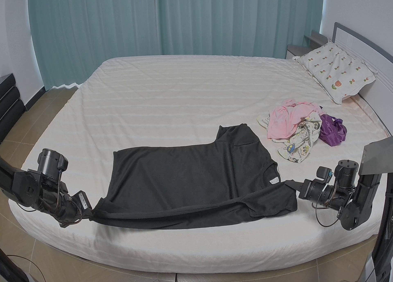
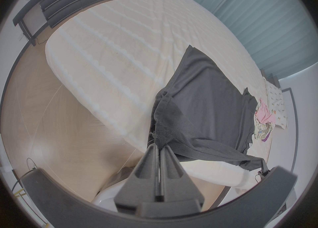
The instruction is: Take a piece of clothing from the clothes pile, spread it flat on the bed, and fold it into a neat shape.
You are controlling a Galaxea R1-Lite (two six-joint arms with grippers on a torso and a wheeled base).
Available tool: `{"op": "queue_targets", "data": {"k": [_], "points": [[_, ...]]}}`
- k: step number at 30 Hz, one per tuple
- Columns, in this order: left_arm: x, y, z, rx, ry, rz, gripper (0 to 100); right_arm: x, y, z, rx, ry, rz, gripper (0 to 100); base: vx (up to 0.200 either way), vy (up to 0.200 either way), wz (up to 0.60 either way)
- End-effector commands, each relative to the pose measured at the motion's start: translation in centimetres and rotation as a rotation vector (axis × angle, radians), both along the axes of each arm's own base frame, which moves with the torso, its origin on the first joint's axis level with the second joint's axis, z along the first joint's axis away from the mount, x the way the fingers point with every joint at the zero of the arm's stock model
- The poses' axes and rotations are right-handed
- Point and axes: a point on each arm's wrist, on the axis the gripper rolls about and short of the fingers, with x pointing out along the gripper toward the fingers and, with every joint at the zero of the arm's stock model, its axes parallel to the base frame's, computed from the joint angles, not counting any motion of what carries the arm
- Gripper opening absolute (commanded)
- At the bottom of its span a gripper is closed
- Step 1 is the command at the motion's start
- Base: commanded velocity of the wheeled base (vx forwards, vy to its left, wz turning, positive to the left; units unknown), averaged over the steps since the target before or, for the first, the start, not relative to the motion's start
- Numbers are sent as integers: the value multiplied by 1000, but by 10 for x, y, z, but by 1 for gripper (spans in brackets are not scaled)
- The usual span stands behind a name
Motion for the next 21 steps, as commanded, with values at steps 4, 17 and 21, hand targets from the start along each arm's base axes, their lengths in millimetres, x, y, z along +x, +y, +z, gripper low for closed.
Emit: {"op": "queue_targets", "data": {"k": [4, 17, 21], "points": [[-9, 0, 4, 9, 6, -17, 0, -14, -2, 7, -10, 2, 5, 0, 0, 0, 0], [25, 6, -2, 24, 16, -9, 0, 2, -4, 14, -10, -68, 2, 0, 0, 0, 0], [41, 10, 0, 17, -24, 16, 0, 14, -3, 10, -8, -81, 0, 0, 0, 0, 0]]}}
